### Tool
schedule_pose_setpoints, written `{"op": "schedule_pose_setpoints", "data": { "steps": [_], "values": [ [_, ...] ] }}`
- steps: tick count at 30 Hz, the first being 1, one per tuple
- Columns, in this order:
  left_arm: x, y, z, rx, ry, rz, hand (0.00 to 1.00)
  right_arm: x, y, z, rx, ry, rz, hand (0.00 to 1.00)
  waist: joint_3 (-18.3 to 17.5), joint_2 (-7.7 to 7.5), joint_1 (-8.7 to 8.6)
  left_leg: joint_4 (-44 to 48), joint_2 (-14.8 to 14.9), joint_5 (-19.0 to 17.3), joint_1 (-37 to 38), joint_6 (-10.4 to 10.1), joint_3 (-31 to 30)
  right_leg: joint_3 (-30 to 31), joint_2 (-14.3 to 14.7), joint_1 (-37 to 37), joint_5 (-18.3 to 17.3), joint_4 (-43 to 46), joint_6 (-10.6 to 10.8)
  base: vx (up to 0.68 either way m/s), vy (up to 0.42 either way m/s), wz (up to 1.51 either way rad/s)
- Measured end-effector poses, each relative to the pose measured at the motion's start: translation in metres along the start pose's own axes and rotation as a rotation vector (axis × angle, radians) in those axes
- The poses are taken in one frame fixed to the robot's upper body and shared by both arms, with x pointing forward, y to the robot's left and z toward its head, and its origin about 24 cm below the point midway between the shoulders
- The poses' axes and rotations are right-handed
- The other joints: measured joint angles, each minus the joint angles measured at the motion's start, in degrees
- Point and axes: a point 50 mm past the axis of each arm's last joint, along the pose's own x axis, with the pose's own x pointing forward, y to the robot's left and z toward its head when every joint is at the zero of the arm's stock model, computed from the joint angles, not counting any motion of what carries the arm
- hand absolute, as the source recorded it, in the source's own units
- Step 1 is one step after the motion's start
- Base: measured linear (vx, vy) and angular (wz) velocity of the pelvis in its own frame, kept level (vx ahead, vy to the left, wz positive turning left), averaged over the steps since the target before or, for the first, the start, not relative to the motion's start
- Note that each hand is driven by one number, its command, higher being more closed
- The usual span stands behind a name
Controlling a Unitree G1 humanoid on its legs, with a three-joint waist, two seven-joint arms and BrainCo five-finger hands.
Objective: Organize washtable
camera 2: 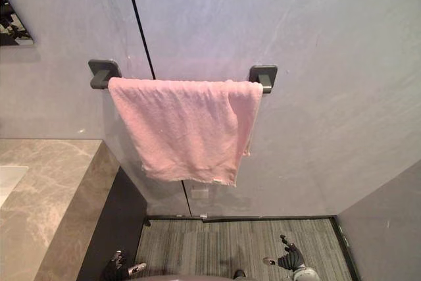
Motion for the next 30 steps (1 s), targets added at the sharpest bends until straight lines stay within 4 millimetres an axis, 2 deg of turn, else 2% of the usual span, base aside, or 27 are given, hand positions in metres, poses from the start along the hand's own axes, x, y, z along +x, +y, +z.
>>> {"op": "schedule_pose_setpoints", "data": {
  "steps": [2,3,4,5,7,8,9,10,11,13,14,15,16,17,19,20,21,23,24,25,26,27,28,29,30],
  "values": [
    [0.0,0.0,0.0,-0.001,0.0,0.001,0.0,0.001,-0.001,0.001,0.006,-0.004,-0.008,0.0,0.4,-0.17,0.54,0.3,0.1,-0.5,-0.2,0.0,1.0,1.1,0.1,-0.7,0.1,0.1,0.0,0.0,0.009,-0.27],
    [0.0,0.0,0.001,-0.002,-0.004,0.004,0.0,0.002,-0.001,0.005,0.005,-0.014,-0.008,0.0,0.7,0.26,1.14,1.2,0.3,-0.8,-1.2,0.0,1.9,2.0,0.2,-2.1,0.2,0.7,0.0,-0.02,0.01,-0.38],
    [0.001,-0.001,0.002,-0.004,-0.008,0.005,0.0,0.004,-0.001,0.009,0.004,-0.023,-0.008,0.0,0.5,-0.28,1.19,1.7,0.4,-1.1,-1.9,-0.1,2.3,2.4,0.3,-3.2,0.0,1.8,0.0,-0.05,0.004,-0.43],
    [0.003,-0.003,0.008,-0.008,-0.033,0.014,0.0,0.009,-0.002,0.022,0.0,-0.06,-0.01,0.0,0.9,0.37,1.2,4.4,0.9,-2.1,-4.9,0.1,3.2,3.5,0.3,-7.8,-1.8,6.7,-0.2,-0.08,-0.005,-0.29],
    [0.008,-0.005,0.022,-0.007,-0.08,0.007,0.0,0.012,-0.002,0.031,-0.004,-0.083,-0.013,0.0,2.4,-0.4,1.17,8.2,1.1,-2.6,-8.3,0.7,4.2,4.3,0.0,-12.2,-3.2,13.0,0.2,-0.09,-0.018,-0.16],
    [0.011,-0.006,0.035,-0.012,-0.127,0.009,0.0,0.016,0.0,0.043,-0.014,-0.116,-0.012,0.0,3.0,-0.32,1.99,10.6,2.5,-2.9,-11.4,1.3,4.5,4.3,0.3,-14.8,-3.7,15.3,1.1,-0.1,-0.041,-0.06],
    [0.014,-0.006,0.045,-0.014,-0.161,0.015,0.0,0.017,0.005,0.05,-0.02,-0.137,0.001,0.0,4.5,-1.36,2.56,12.4,2.7,-3.1,-12.1,1.5,4.7,2.6,-1.1,-17.8,-10.7,28.8,0.4,-0.1,-0.06,0.13],
    [0.015,-0.005,0.047,-0.008,-0.166,0.017,0.0,0.016,0.007,0.049,-0.019,-0.137,0.006,0.0,4.9,-1.31,2.52,13.6,2.5,-3.2,-12.2,1.6,4.1,2.0,-2.1,-18.3,-13.7,35.8,1.1,-0.03,-0.103,0.57],
    [0.015,-0.003,0.05,-0.008,-0.176,0.025,0.0,0.016,0.012,0.049,-0.02,-0.139,0.024,0.0,4.7,-2.28,2.68,15.6,2.4,-3.3,-13.2,1.5,2.4,1.3,-3.5,-17.1,-16.9,44.1,3.1,-0.02,-0.172,0.86],
    [0.015,-0.002,0.055,-0.025,-0.197,0.034,0.0,0.017,0.016,0.058,-0.021,-0.17,0.038,0.0,4.2,-3.69,2.9,18.6,2.0,-3.3,-16.0,1.4,0.1,1.8,-4.1,-15.0,-20.2,45.2,5.5,-0.09,-0.256,0.81],
    [0.015,-0.001,0.06,-0.038,-0.217,0.041,0.0,0.02,0.013,0.071,-0.019,-0.206,0.028,0.0,4.2,-4.6,3.14,20.3,2.0,-3.2,-18.5,0.5,-1.6,1.4,-3.3,-14.6,-22.5,42.0,4.2,-0.12,-0.219,0.49],
    [0.015,-0.005,0.06,-0.047,-0.22,0.039,0.0,0.021,0.009,0.075,-0.023,-0.218,0.021,0.0,4.2,-4.06,3.48,20.1,2.4,-2.9,-19.2,-0.1,-2.0,1.4,-2.4,-14.3,-23.1,39.8,3.1,-0.23,-0.269,0.14],
    [0.015,-0.015,0.061,-0.086,-0.224,0.024,0.0,0.024,0.001,0.088,-0.044,-0.252,0.005,0.0,4.2,-1.94,5.69,18.4,3.6,-1.6,-20.8,-2.1,-2.2,1.2,0.1,-12.7,-23.6,32.3,0.2,-0.24,-0.167,-0.12],
    [0.016,-0.026,0.063,-0.136,-0.226,0.01,0.0,0.027,-0.008,0.104,-0.046,-0.294,-0.02,0.0,5.7,0.95,6.28,16.2,5.3,1.1,-21.5,-2.9,-3.2,-0.1,2.4,-11.6,-20.7,27.3,-2.8,-0.3,-0.189,-0.01],
    [0.015,-0.033,0.062,-0.158,-0.219,-0.008,0.0,0.028,-0.012,0.11,-0.035,-0.312,-0.038,0.0,6.3,3.65,5.85,11.9,6.4,5.1,-21.3,-3.6,-5.1,-2.6,4.3,-9.9,-17.6,22.4,-3.7,-0.2,-0.108,0.53],
    [0.014,-0.037,0.061,-0.163,-0.215,-0.025,0.0,0.027,-0.012,0.106,-0.03,-0.302,-0.042,0.0,6.5,5.11,5.87,9.6,7.1,7.7,-21.1,-3.9,-5.4,-4.8,5.4,-8.4,-16.1,19.9,-4.7,-0.26,-0.182,0.99],
    [0.014,-0.04,0.062,-0.165,-0.221,-0.035,0.0,0.027,-0.013,0.102,-0.027,-0.293,-0.045,0.0,6.8,5.7,5.71,5.6,7.4,13.8,-20.9,-3.8,-3.7,-7.4,5.4,-8.0,-15.2,19.2,-5.8,-0.25,-0.182,0.95],
    [0.014,-0.045,0.061,-0.153,-0.216,-0.053,0.0,0.026,-0.016,0.103,-0.02,-0.297,-0.058,0.0,7.2,5.37,5.04,0.4,6.4,20.1,-20.4,-4.7,-0.2,-12.1,4.5,-8.2,-14.1,17.9,-7.5,-0.25,-0.119,1.11],
    [0.013,-0.046,0.06,-0.149,-0.212,-0.064,0.0,0.025,-0.017,0.105,-0.005,-0.309,-0.07,0.0,7.6,4.87,4.5,10.0,6.2,13.5,-22.7,-2.4,1.8,-14.1,3.3,-8.8,-14.1,18.1,-8.3,-0.28,-0.087,1.02],
    [0.013,-0.046,0.059,-0.149,-0.209,-0.063,0.0,0.024,-0.017,0.107,-0.001,-0.318,-0.074,0.0,7.7,4.81,4.31,14.8,5.8,10.5,-23.5,-1.2,1.9,-14.7,2.6,-8.8,-14.1,18.1,-8.7,-0.33,-0.09,0.72],
    [0.011,-0.046,0.055,-0.15,-0.199,-0.062,0.0,0.024,-0.016,0.109,0.006,-0.328,-0.076,0.0,8.3,3.44,4.29,24.5,5.4,4.5,-23.5,-0.4,2.5,-15.7,1.1,-8.8,-13.1,17.8,-8.5,-0.24,-0.031,0.46],
    [0.01,-0.046,0.053,-0.15,-0.193,-0.067,0.0,0.022,-0.018,0.108,0.007,-0.336,-0.081,0.0,8.1,3.74,4.29,31.2,6.0,-0.2,-21.3,-0.8,3.7,-16.4,0.3,-8.8,-12.3,17.3,-8.4,-0.23,-0.004,0.42],
    [0.009,-0.046,0.051,-0.151,-0.188,-0.067,0.0,0.021,-0.019,0.107,0.01,-0.335,-0.085,0.0,8.0,4.04,4.27,32.9,6.3,-1.9,-19.8,-1.1,4.2,-16.7,0.1,-8.8,-11.8,16.9,-8.3,-0.15,0.054,0.53],
    [0.008,-0.046,0.048,-0.158,-0.179,-0.065,0.0,0.02,-0.022,0.101,0.019,-0.318,-0.097,0.0,7.4,4.96,3.66,33.6,7.0,-4.2,-15.5,-2.3,4.9,-18.3,-0.3,-8.5,-11.0,16.5,-8.0,-0.11,0.113,0.82],
    [0.008,-0.046,0.049,-0.16,-0.18,-0.067,0.0,0.02,-0.024,0.095,0.031,-0.298,-0.108,0.0,7.1,5.68,2.4,29.6,7.3,-4.1,-10.6,-3.0,5.9,-20.5,-1.2,-8.8,-10.6,17.0,-7.5,-0.09,0.131,0.95]
  ]
}}
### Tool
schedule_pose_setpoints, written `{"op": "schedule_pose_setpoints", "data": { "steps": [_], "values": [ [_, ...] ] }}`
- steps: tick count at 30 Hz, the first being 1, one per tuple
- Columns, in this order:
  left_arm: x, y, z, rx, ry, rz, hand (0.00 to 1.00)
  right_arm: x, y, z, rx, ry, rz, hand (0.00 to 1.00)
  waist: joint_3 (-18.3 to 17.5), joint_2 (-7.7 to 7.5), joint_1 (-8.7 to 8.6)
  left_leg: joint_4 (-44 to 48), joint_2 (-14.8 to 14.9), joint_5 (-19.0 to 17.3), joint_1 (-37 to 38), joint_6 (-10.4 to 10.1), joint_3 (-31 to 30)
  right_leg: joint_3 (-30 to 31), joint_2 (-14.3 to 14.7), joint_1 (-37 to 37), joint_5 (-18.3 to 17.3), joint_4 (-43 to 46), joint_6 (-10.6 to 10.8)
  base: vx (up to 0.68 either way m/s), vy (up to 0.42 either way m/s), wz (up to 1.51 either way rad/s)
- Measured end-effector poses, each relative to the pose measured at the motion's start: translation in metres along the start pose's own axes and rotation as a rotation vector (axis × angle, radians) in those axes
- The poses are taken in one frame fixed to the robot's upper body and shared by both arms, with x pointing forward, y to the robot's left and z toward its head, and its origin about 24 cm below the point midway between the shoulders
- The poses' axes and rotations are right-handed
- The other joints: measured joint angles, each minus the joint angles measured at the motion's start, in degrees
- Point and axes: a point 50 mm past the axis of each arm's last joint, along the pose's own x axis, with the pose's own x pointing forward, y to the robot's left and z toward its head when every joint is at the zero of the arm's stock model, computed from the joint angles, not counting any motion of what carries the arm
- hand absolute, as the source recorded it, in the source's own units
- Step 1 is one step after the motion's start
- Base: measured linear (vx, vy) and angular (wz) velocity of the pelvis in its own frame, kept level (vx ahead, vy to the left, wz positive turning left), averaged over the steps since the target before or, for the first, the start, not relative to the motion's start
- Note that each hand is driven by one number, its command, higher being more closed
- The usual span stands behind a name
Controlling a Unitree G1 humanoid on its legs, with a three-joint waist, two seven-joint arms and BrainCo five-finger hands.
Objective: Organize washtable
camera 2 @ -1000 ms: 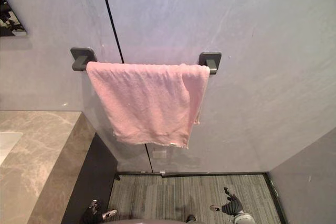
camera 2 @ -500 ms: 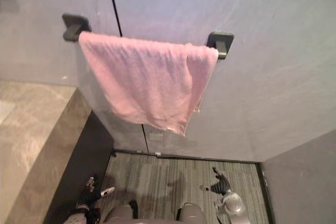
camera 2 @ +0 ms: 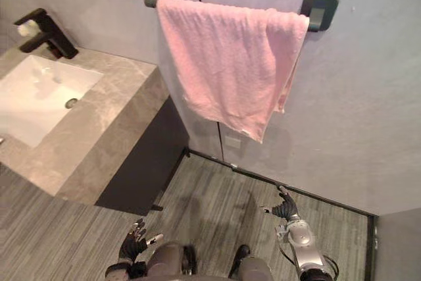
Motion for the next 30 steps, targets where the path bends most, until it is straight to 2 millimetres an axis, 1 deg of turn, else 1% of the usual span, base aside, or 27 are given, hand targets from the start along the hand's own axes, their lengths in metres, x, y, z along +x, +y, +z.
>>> {"op": "schedule_pose_setpoints", "data": {
  "steps": [1,2,4,5,6,7,8,9,10,12,14,15,16,17,18,19,20,21,22,23,24,25,26,27,28,29,30],
  "values": [
    [0.0,-0.001,0.001,0.0,-0.002,-0.006,0.0,-0.001,-0.002,-0.002,0.004,0.007,-0.007,0.0,-0.3,0.41,-0.68,-3.8,0.2,0.6,2.6,-0.4,0.6,-1.3,-0.2,-0.1,0.3,0.1,0.3,-0.12,0.165,1.31],
    [0.003,-0.007,0.004,0.001,-0.014,-0.03,0.0,-0.002,-0.006,-0.005,0.018,0.018,-0.026,0.0,-0.9,1.65,-2.43,-15.0,-0.8,1.7,6.9,-2.6,1.1,-4.7,-0.9,-0.4,1.2,-0.2,1.0,-0.15,0.201,1.19],
    [0.007,-0.013,0.011,0.009,-0.034,-0.065,0.0,-0.004,-0.008,-0.009,0.033,0.029,-0.041,0.0,-1.5,2.5,-3.32,-24.0,-1.6,2.0,9.0,-2.7,1.2,-8.6,-1.1,-0.3,2.6,-1.4,1.9,-0.2,0.227,1.26],
    [0.009,-0.014,0.015,0.018,-0.045,-0.075,0.0,-0.006,-0.004,-0.013,0.046,0.044,-0.037,0.0,-1.6,2.3,-3.16,-27.2,-1.5,1.9,9.2,-2.4,0.6,-10.7,-1.0,-0.1,3.8,-2.3,2.2,-0.17,0.176,0.94],
    [0.01,-0.013,0.016,0.026,-0.046,-0.075,0.0,-0.006,-0.001,-0.013,0.055,0.047,-0.031,0.0,-1.6,1.76,-2.89,-27.5,-1.6,1.8,8.9,-2.4,0.1,-11.2,-1.2,0.0,4.3,-2.6,2.3,-0.2,0.178,0.62],
    [0.008,-0.006,0.012,0.044,-0.027,-0.064,0.0,-0.006,0.011,-0.012,0.082,0.046,-0.009,0.0,-1.7,0.31,-2.48,-27.3,-2.7,2.3,8.5,-1.7,-0.3,-11.5,-1.9,0.1,5.5,-3.2,2.6,-0.13,0.092,0.24],
    [0.007,-0.004,0.01,0.047,-0.014,-0.059,0.0,-0.006,0.015,-0.011,0.09,0.044,-0.002,0.0,-1.9,0.06,-2.48,-27.2,-3.0,2.3,8.5,-1.7,-0.3,-11.4,-2.2,0.3,5.9,-3.4,2.7,-0.16,0.114,0.12],
    [0.004,-0.001,0.004,0.053,0.007,-0.053,0.0,-0.007,0.019,-0.011,0.093,0.043,0.009,0.0,-2.0,0.0,-2.55,-27.0,-3.8,2.4,8.7,-1.5,-0.3,-11.2,-2.9,1.0,6.6,-3.8,3.1,-0.18,0.111,0.0],
    [0.003,0.0,0.002,0.056,0.016,-0.05,0.0,-0.007,0.02,-0.012,0.091,0.045,0.013,0.0,-2.2,0.23,-2.54,-26.9,-4.2,2.3,8.7,-0.8,-0.3,-11.2,-3.2,1.3,7.0,-4.2,3.2,-0.2,0.121,0.01],
    [0.001,0.003,-0.002,0.065,0.033,-0.041,0.0,-0.009,0.02,-0.015,0.089,0.057,0.012,0.0,-2.2,0.63,-2.53,-26.8,-4.9,2.4,8.5,-0.3,-0.4,-11.3,-3.6,1.7,8.2,-5.3,3.4,-0.14,0.064,0.02],
    [0.001,0.006,-0.005,0.067,0.046,-0.031,0.0,-0.011,0.022,-0.018,0.085,0.065,0.02,0.0,-2.2,0.52,-2.49,-26.5,-5.2,2.6,7.8,0.4,-1.6,-12.1,-3.9,1.7,8.3,-5.5,3.5,-0.14,0.021,0.2],
    [0.002,0.006,-0.004,0.068,0.044,-0.03,0.0,-0.011,0.022,-0.02,0.084,0.073,0.021,0.0,-2.0,0.14,-2.89,-24.9,-5.5,2.3,6.1,0.9,-3.3,-14.0,-4.8,1.7,8.3,-5.1,3.5,-0.18,0.03,0.46],
    [0.003,0.005,-0.003,0.068,0.039,-0.033,0.0,-0.012,0.022,-0.022,0.084,0.08,0.022,0.0,-2.1,0.1,-2.85,-23.9,-5.7,2.3,5.0,1.0,-4.0,-15.0,-5.1,1.7,8.3,-5.0,3.5,-0.2,0.028,0.89],
    [0.004,0.003,0.0,0.068,0.028,-0.038,0.0,-0.013,0.022,-0.028,0.08,0.106,0.021,0.0,-1.8,-0.36,-2.8,-21.1,-5.8,2.1,2.0,1.1,-6.2,-18.1,-6.1,1.7,7.9,-4.2,3.6,-0.18,0.025,1.24],
    [0.005,0.002,0.002,0.063,0.018,-0.038,0.0,-0.014,0.02,-0.035,0.072,0.135,0.021,0.0,-1.8,-0.31,-2.37,-18.8,-5.3,1.1,-0.9,2.3,-6.5,-21.1,-7.1,1.7,7.3,-3.1,3.5,-0.17,0.01,1.38],
    [0.005,0.003,0.003,0.059,0.018,-0.036,0.0,-0.015,0.02,-0.038,0.069,0.15,0.022,0.0,-1.7,-0.36,-1.99,-17.8,-4.3,0.9,-2.0,2.6,-5.2,-22.6,-7.8,1.8,6.9,-2.5,3.3,-0.13,-0.006,1.42],
    [0.004,0.003,0.001,0.049,0.022,-0.031,0.0,-0.017,0.019,-0.043,0.065,0.171,0.021,0.0,-1.6,-0.56,-1.22,-15.6,-2.1,0.9,-3.5,2.6,-0.8,-25.4,-9.3,2.0,6.4,-1.1,3.2,-0.07,-0.009,1.22],
    [0.003,0.002,0.0,0.043,0.025,-0.03,0.0,-0.018,0.018,-0.045,0.058,0.184,0.023,0.0,-1.5,-0.67,-0.29,-13.6,0.5,0.8,-4.3,2.7,5.1,-27.3,-10.8,2.2,6.1,0.1,3.0,-0.06,0.002,1.1],
    [0.002,0.002,-0.001,0.039,0.031,-0.029,0.0,-0.018,0.019,-0.047,0.056,0.192,0.027,0.0,-1.5,-0.75,0.21,-12.8,1.6,0.6,-4.4,3.1,8.0,-28.3,-11.7,2.4,6.0,0.6,3.0,-0.05,0.066,1.0],
    [0.0,0.001,-0.005,0.028,0.046,-0.024,0.0,-0.018,0.015,-0.048,0.045,0.2,0.023,0.0,-1.4,-1.04,0.3,-11.2,3.4,-0.3,-4.3,4.5,14.4,-30.6,-13.9,3.1,6.3,1.6,3.5,-0.06,0.098,0.87],
    [-0.001,0.001,-0.006,0.02,0.046,-0.021,0.0,-0.018,0.014,-0.049,0.043,0.201,0.022,0.0,-1.6,-1.27,0.28,-10.4,4.2,-0.7,-4.2,5.1,17.4,-32.2,-15.3,3.2,6.7,2.0,4.0,-0.08,0.201,1.18],
    [-0.001,0.002,-0.005,0.004,0.042,-0.008,0.0,-0.018,0.012,-0.049,0.039,0.204,0.018,0.0,-1.6,-1.47,0.05,-8.0,5.7,-1.5,-4.1,5.9,22.3,-35.1,-17.5,4.2,7.6,2.4,5.3,-0.08,0.371,1.22],
    [-0.001,0.003,-0.002,-0.006,0.031,0.002,0.0,-0.018,0.009,-0.051,0.035,0.209,0.01,0.0,-1.6,-1.42,0.19,-6.0,6.6,-1.9,-4.4,4.9,24.4,-38.0,-19.5,5.1,8.5,2.9,6.8,-0.06,0.329,1.26],
    [0.001,0.004,0.001,-0.009,0.021,0.006,0.0,-0.018,0.008,-0.052,0.034,0.215,0.007,0.0,-1.6,-1.81,0.3,-5.3,5.8,-2.3,-5.6,4.6,24.5,-39.2,-20.9,5.5,9.0,3.3,7.5,-0.05,0.485,1.11],
    [0.001,0.008,0.003,-0.017,0.01,0.025,0.0,-0.02,0.01,-0.056,0.039,0.238,0.015,0.0,-2.1,-2.8,0.61,-5.7,2.7,-3.6,-6.8,5.4,23.0,-41.0,-23.6,6.3,9.2,4.3,8.1,-0.03,0.439,0.93],
    [-0.001,0.014,0.002,-0.018,0.011,0.045,0.0,-0.021,0.02,-0.056,0.056,0.246,0.037,0.0,-2.6,-4.33,1.28,-5.3,0.4,-4.7,-8.1,6.2,21.6,-41.3,-25.7,6.5,9.2,5.2,8.1,-0.04,0.523,0.83],
    [-0.002,0.019,0.002,-0.01,0.012,0.056,0.0,-0.022,0.024,-0.057,0.066,0.249,0.044,0.0,-2.8,-4.96,1.72,-4.5,-0.5,-5.4,-8.9,7.2,20.7,-41.3,-26.6,6.6,9.2,5.9,7.9,-0.01,0.333,0.86]
  ]
}}
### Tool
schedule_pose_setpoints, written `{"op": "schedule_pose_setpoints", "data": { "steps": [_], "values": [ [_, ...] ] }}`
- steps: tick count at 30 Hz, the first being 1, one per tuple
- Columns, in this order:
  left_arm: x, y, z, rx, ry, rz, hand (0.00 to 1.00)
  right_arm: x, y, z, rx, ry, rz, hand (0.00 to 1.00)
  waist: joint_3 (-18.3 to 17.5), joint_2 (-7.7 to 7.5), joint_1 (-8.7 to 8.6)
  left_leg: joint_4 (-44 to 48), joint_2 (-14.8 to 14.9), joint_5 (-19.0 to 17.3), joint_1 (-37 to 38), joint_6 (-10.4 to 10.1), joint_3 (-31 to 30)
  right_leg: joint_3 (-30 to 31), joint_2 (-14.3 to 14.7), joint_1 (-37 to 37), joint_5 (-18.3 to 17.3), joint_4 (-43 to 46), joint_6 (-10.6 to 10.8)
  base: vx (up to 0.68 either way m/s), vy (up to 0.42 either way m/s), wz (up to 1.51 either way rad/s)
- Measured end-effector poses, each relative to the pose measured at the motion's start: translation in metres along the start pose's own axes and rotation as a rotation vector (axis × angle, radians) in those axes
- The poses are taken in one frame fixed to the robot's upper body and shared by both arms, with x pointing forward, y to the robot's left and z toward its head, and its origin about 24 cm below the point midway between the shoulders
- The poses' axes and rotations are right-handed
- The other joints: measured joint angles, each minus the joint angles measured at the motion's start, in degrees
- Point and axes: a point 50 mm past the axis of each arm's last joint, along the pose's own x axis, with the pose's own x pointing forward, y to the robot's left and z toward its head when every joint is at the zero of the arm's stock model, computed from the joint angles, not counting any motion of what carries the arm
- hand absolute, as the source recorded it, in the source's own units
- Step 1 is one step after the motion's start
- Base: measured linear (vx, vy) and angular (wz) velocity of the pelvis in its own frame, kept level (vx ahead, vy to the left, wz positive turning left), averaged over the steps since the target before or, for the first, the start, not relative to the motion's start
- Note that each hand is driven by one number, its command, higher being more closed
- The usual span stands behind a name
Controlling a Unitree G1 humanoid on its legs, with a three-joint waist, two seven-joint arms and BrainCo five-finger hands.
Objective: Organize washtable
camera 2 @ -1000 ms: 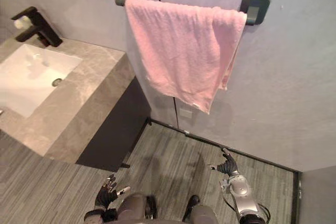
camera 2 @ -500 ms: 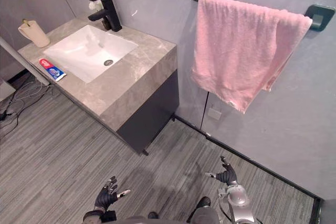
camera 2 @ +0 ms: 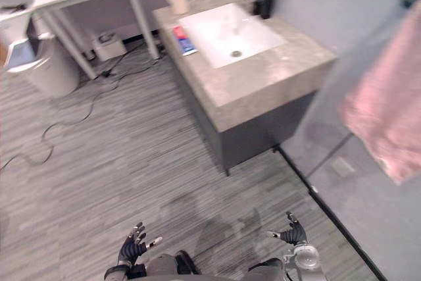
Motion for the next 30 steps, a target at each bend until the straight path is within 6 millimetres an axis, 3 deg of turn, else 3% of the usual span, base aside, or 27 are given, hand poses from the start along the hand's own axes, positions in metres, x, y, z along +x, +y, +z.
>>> {"op": "schedule_pose_setpoints", "data": {
  "steps": [1,2,3,4,5,6,8,9,11,14,16,18,19,20,21,22,23,24,26,28,30],
  "values": [
    [-0.001,0.008,0.0,0.009,0.001,0.017,0.0,-0.001,0.006,-0.003,0.01,0.012,0.014,0.0,-0.2,-1.35,0.17,2.1,-1.6,-1.7,-1.1,1.3,-1.6,0.7,-2.3,0.4,-0.2,2.9,-1.3,0.02,0.363,0.95],
    [-0.002,0.012,-0.002,0.017,0.009,0.028,0.0,-0.002,0.009,-0.005,0.008,0.022,0.024,0.0,-0.1,-1.81,0.43,4.3,-3.0,-3.3,-1.8,2.5,-4.0,4.9,-3.7,0.2,-0.7,8.4,-6.3,0.04,0.33,1.09],
    [-0.004,0.014,-0.003,0.018,0.017,0.031,0.0,-0.002,0.009,-0.006,0.005,0.025,0.03,0.0,0.0,-1.8,0.4,4.8,-3.9,-4.2,-1.4,3.2,-5.4,10.7,-3.7,-1.1,-2.9,12.4,-9.2,0.05,0.304,0.88],
    [-0.005,0.016,-0.005,0.017,0.02,0.038,0.0,-0.002,0.01,-0.006,-0.005,0.025,0.039,0.0,0.0,-1.79,0.35,4.7,-4.6,-4.4,-1.1,3.6,-6.6,16.3,-3.2,-2.5,-4.0,15.5,-10.0,0.07,0.185,0.86],
    [-0.007,0.018,-0.003,0.023,0.017,0.04,0.0,-0.003,0.014,-0.006,-0.018,0.021,0.058,0.0,0.5,-1.22,0.25,3.7,-6.0,-4.4,0.0,4.2,-9.0,27.8,0.2,-6.0,-9.0,23.1,-6.4,0.12,0.206,1.02],
    [-0.008,0.02,0.0,0.034,0.005,0.041,0.0,-0.004,0.018,-0.009,-0.011,0.027,0.07,0.0,0.6,-1.67,0.15,1.3,-8.3,-3.5,1.5,5.3,-12.4,35.9,5.3,-8.8,-13.3,28.9,-4.5,0.16,0.206,1.1],
    [-0.007,0.021,0.008,0.05,-0.027,0.032,0.0,-0.008,0.021,-0.014,0.0,0.037,0.074,0.0,1.2,-2.79,-0.26,-1.2,-11.5,-3.4,3.7,5.9,-16.8,40.9,11.2,-12.0,-17.7,32.8,-3.3,0.18,0.123,1.41],
    [-0.007,0.022,0.008,0.055,-0.028,0.031,0.0,-0.01,0.021,-0.016,0.002,0.039,0.072,0.0,1.6,-3.21,-1.08,-1.7,-12.6,-3.5,4.6,5.9,-18.3,40.7,12.8,-14.1,-19.1,32.2,-3.9,0.15,0.043,1.49],
    [-0.007,0.018,0.006,0.062,-0.019,0.014,0.0,-0.011,0.023,-0.019,0.012,0.048,0.073,0.0,2.0,-2.9,-1.46,-2.4,-14.1,-3.7,4.8,6.2,-21.4,41.3,14.4,-18.4,-19.0,26.9,-3.7,0.15,0.032,1.19],
    [-0.004,0.012,0.008,0.065,-0.02,-0.004,0.0,-0.011,0.025,-0.018,0.054,0.046,0.069,0.0,3.9,-1.38,-1.45,-2.8,-14.4,-3.8,6.3,5.7,-26.8,45.6,18.8,-22.1,-15.7,11.4,-0.4,0.27,0.022,0.92],
    [-0.002,0.01,0.01,0.069,-0.022,-0.012,0.0,-0.012,0.025,-0.018,0.061,0.048,0.066,0.0,4.0,-1.37,-1.41,-2.8,-15.0,-5.0,7.4,5.0,-29.5,48.7,19.5,-22.5,-13.3,6.8,-0.2,0.4,-0.076,0.87],
    [-0.001,0.008,0.012,0.072,-0.031,-0.02,0.0,-0.013,0.029,-0.014,0.073,0.029,0.07,0.0,3.8,-1.77,-1.37,-2.8,-15.4,-7.2,8.9,4.1,-31.5,49.7,20.3,-22.6,-12.9,8.1,-0.9,0.47,-0.154,0.61],
    [-0.001,0.007,0.012,0.077,-0.029,-0.029,0.0,-0.014,0.033,-0.009,0.086,0.003,0.074,0.0,3.6,-1.93,-1.29,-2.5,-14.9,-9.2,10.1,1.9,-31.8,47.9,21.6,-22.1,-13.1,10.1,-1.2,0.38,-0.149,0.14],
    [-0.002,0.006,0.01,0.075,-0.024,-0.03,0.0,-0.015,0.037,-0.006,0.094,-0.011,0.081,0.0,3.5,-1.72,-1.4,-0.8,-13.5,-11.0,11.0,-1.6,-31.1,46.3,23.3,-20.3,-13.4,9.6,-2.0,0.52,-0.185,0.15],
    [-0.001,0.006,0.011,0.08,-0.026,-0.037,0.0,-0.015,0.038,-0.003,0.114,-0.025,0.08,0.0,3.6,-1.28,-1.75,6.5,-10.9,-10.9,8.9,-2.8,-28.1,45.9,25.3,-18.0,-11.2,7.5,-5.5,0.64,-0.154,-0.01],
    [0.001,-0.004,0.016,0.061,-0.044,-0.063,0.0,-0.015,0.033,-0.002,0.14,-0.034,0.058,0.0,3.9,0.89,-2.04,18.1,-5.4,-9.9,5.5,-4.3,-22.6,45.6,28.4,-15.9,-11.8,6.5,-6.2,0.69,-0.117,-0.14],
    [0.001,-0.006,0.017,0.053,-0.047,-0.07,0.0,-0.015,0.032,0.0,0.146,-0.041,0.055,0.0,3.8,1.18,-1.8,21.7,-3.8,-8.2,4.9,-5.1,-21.1,46.0,29.3,-14.4,-12.3,6.0,-6.7,0.71,-0.05,-0.67],
    [0.002,-0.01,0.02,0.045,-0.06,-0.081,0.0,-0.015,0.033,0.002,0.165,-0.049,0.052,0.0,4.1,0.69,-1.4,29.9,-0.9,-6.2,2.1,-4.6,-18.8,48.4,30.3,-11.2,-12.6,3.6,-7.0,0.51,-0.001,-0.71],
    [0.006,-0.01,0.027,0.045,-0.083,-0.08,0.0,-0.015,0.037,0.004,0.188,-0.049,0.057,0.0,4.5,-0.78,-1.5,31.6,0.4,-7.3,0.1,-3.8,-17.7,50.8,30.0,-7.8,-12.6,1.0,-7.0,0.55,-0.001,-0.56],
    [0.009,-0.009,0.034,0.051,-0.108,-0.079,0.0,-0.015,0.039,0.004,0.198,-0.045,0.06,0.0,5.4,-2.48,-1.39,30.7,1.1,-7.6,-3.6,-3.3,-17.7,52.6,29.0,-3.5,-12.6,-3.0,-6.9,0.47,0.061,-0.38],
    [0.012,-0.002,0.04,0.045,-0.126,-0.052,0.0,-0.008,0.041,0.011,0.22,-0.047,0.064,0.0,6.5,-4.36,-1.15,22.0,0.4,-7.7,-10.3,-3.0,-18.6,55.1,26.3,-0.5,-12.5,-6.2,-6.9,0.41,0.204,-0.43]
  ]
}}
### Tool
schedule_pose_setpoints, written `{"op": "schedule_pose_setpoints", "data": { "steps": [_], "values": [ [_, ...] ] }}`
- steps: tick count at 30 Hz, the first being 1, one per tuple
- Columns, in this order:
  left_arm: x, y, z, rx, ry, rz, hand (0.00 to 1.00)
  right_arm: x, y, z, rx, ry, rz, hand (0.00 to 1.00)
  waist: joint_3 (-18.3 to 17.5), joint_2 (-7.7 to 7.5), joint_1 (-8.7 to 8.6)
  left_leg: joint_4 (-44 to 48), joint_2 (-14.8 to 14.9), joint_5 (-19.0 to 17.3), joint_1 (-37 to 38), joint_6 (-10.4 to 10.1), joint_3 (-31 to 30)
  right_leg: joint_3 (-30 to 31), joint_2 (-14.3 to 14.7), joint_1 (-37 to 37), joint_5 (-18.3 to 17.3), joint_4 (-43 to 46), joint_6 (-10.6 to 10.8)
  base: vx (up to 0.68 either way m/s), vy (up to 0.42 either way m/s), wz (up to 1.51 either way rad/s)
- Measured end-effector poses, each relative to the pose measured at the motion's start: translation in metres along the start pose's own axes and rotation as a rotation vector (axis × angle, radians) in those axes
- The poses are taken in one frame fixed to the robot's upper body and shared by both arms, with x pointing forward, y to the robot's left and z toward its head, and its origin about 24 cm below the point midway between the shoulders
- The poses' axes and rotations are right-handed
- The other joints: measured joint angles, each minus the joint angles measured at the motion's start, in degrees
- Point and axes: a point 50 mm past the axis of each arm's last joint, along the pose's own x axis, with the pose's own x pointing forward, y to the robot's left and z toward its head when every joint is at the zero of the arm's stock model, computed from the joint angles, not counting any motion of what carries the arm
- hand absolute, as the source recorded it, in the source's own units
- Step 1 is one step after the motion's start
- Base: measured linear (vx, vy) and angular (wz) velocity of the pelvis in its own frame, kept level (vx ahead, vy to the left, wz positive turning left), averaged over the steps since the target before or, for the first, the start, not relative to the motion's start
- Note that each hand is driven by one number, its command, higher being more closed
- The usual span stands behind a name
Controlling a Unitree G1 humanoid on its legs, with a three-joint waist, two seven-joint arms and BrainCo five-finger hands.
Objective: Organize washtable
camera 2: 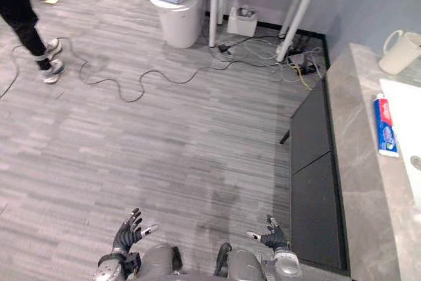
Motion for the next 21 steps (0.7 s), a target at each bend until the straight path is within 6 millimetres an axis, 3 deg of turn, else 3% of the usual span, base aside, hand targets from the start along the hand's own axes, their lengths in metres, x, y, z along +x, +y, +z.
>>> {"op": "schedule_pose_setpoints", "data": {
  "steps": [1,2,3,4,5,6,7,8,10,11,12,13,15,16,19,20,21],
  "values": [
    [0.0,0.002,0.0,-0.003,0.0,0.008,0.0,0.002,0.001,0.002,0.007,-0.001,0.0,0.0,0.3,0.03,0.12,-4.7,-0.6,0.8,-1.2,-0.6,-1.2,0.6,-0.6,0.1,-0.2,0.1,0.4,0.37,0.323,-0.77],
    [-0.001,0.002,-0.002,-0.015,0.004,0.017,0.0,0.005,-0.006,0.005,0.011,-0.005,-0.017,0.0,0.3,1.48,0.73,-21.5,-0.9,8.9,0.1,-1.4,-5.3,2.2,-1.1,0.5,-1.2,0.2,4.2,0.37,0.382,-0.91],
    [0.0,0.007,-0.004,-0.023,0.019,0.042,0.0,0.006,0.003,0.004,0.023,0.008,0.0,0.0,1.2,-0.1,1.36,-23.2,-1.9,16.2,3.5,1.7,-1.2,3.6,-2.4,2.1,-2.8,-0.6,7.5,0.37,0.355,-0.86],
    [0.001,0.011,-0.002,-0.03,0.01,0.062,0.0,0.005,0.007,0.004,0.013,0.002,0.02,0.0,1.2,0.04,1.36,-23.0,-1.8,15.7,3.8,1.4,-0.8,3.5,-1.6,1.9,-2.9,-0.8,7.6,0.34,0.251,-0.78],
    [0.001,0.018,0.002,-0.021,-0.01,0.087,0.0,0.005,0.014,0.007,0.006,-0.013,0.046,0.0,1.4,0.08,1.86,-18.0,-0.8,15.2,3.0,0.7,-2.4,4.1,0.8,1.7,-1.2,-1.2,6.4,0.25,0.109,-0.88],
    [0.0,0.022,0.002,-0.009,-0.008,0.095,0.0,0.004,0.015,0.007,0.013,-0.021,0.041,0.0,1.4,-0.65,3.06,-10.4,-1.3,14.0,1.0,0.2,-4.1,4.2,1.0,2.5,1.4,-0.8,5.4,0.24,0.097,-1.11],
    [-0.001,0.022,0.0,-0.011,-0.003,0.097,0.0,0.003,0.011,0.006,0.006,-0.019,0.033,0.0,0.8,-0.65,3.21,-10.6,-2.3,11.9,1.3,-1.4,-6.1,5.4,0.5,2.7,1.1,-0.3,6.0,0.2,0.157,-1.34],
    [-0.008,0.014,-0.009,-0.035,0.023,0.089,0.0,0.002,0.001,0.009,-0.017,-0.039,0.013,0.0,-0.7,2.24,2.91,-15.7,-2.1,8.2,3.7,0.3,-8.5,7.7,1.3,1.7,-0.1,2.2,7.5,0.17,0.193,-1.15],
    [-0.008,0.018,-0.01,-0.011,0.032,0.084,0.0,0.002,0.008,0.01,-0.019,-0.046,0.031,0.0,-0.1,-0.09,2.79,-15.7,-2.8,5.1,7.5,1.9,-3.4,9.5,-2.5,-2.5,-3.0,13.1,10.2,0.15,0.186,-1.15],
    [-0.008,0.019,-0.012,0.004,0.041,0.077,0.0,0.001,0.011,0.006,-0.017,-0.036,0.038,0.0,-0.5,-0.99,2.68,-16.7,-3.1,4.2,9.3,2.5,-1.4,8.8,-4.2,-5.9,-2.3,19.8,11.3,0.21,0.181,-1.18],
    [-0.008,0.02,-0.014,0.022,0.054,0.072,0.0,-0.002,0.014,0.0,-0.02,-0.017,0.045,0.0,-0.7,-1.79,2.18,-19.4,-3.9,3.8,13.5,2.9,1.4,5.5,-7.5,-9.6,1.2,27.8,10.3,0.21,0.145,-0.94],
    [-0.01,0.021,-0.016,0.024,0.062,0.074,0.0,-0.004,0.015,-0.005,-0.025,0.001,0.048,0.0,-0.6,-1.74,1.49,-21.2,-4.0,3.5,16.2,3.2,2.6,3.1,-8.8,-10.5,2.7,31.0,9.2,0.23,0.128,-0.76],
    [-0.013,0.026,-0.019,0.033,0.073,0.084,0.0,-0.005,0.019,-0.009,-0.041,0.016,0.064,0.0,-1.0,-2.29,0.34,-24.0,-3.7,3.5,19.9,2.8,4.8,-1.5,-10.0,-11.8,0.5,34.1,7.1,0.21,0.048,-0.61],
    [-0.014,0.03,-0.019,0.044,0.077,0.09,0.0,-0.004,0.02,-0.006,-0.061,0.005,0.071,0.0,-1.2,-2.28,-0.38,-25.6,-3.0,4.1,22.1,3.2,7.0,-7.0,-10.2,-13.2,-1.9,34.0,6.1,0.26,0.034,-0.82],
    [-0.013,0.032,-0.021,0.047,0.087,0.094,0.0,0.002,0.021,0.003,-0.094,-0.012,0.081,0.0,-1.5,-0.96,-0.5,-27.5,-1.1,4.2,24.2,3.1,12.4,-23.5,-8.7,-16.5,-3.0,24.3,4.7,0.25,0.009,-0.98],
    [-0.009,0.03,-0.02,0.046,0.086,0.089,0.0,0.004,0.021,0.006,-0.099,-0.017,0.082,0.0,-1.2,-0.52,-0.64,-27.8,-0.7,4.2,24.6,3.0,13.4,-26.6,-7.1,-17.3,-2.1,19.3,3.4,0.25,-0.043,-0.89],
    [-0.006,0.029,-0.019,0.046,0.089,0.084,0.0,0.004,0.021,0.005,-0.102,-0.016,0.081,0.0,-1.1,-0.45,-0.69,-28.3,-0.9,4.4,25.7,2.5,14.5,-28.5,-4.6,-17.4,1.4,10.6,1.2,0.26,-0.056,-0.6]
  ]
}}
